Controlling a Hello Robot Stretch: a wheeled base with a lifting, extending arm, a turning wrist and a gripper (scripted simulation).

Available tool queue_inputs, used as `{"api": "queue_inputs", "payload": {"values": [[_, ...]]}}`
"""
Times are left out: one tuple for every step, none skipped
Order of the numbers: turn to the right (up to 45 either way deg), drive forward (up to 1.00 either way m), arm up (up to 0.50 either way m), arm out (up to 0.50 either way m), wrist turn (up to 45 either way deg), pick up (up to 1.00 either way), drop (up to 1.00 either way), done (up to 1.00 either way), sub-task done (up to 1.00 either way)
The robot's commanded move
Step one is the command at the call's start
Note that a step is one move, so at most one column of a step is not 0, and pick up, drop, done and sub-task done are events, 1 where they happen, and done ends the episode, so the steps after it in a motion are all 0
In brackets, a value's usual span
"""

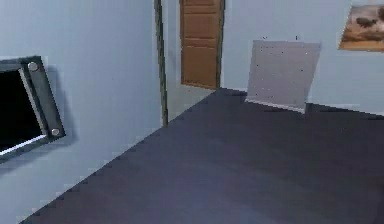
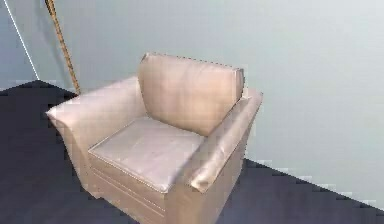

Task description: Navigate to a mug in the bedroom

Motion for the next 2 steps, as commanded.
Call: {"api": "queue_inputs", "payload": {"values": [[0.0,1.0,0.0,0.0,0.0,0.0,0.0,0.0,0.0],[3.0,0.0,0.0,0.0,0.0,0.0,0.0,0.0,0.0]]}}
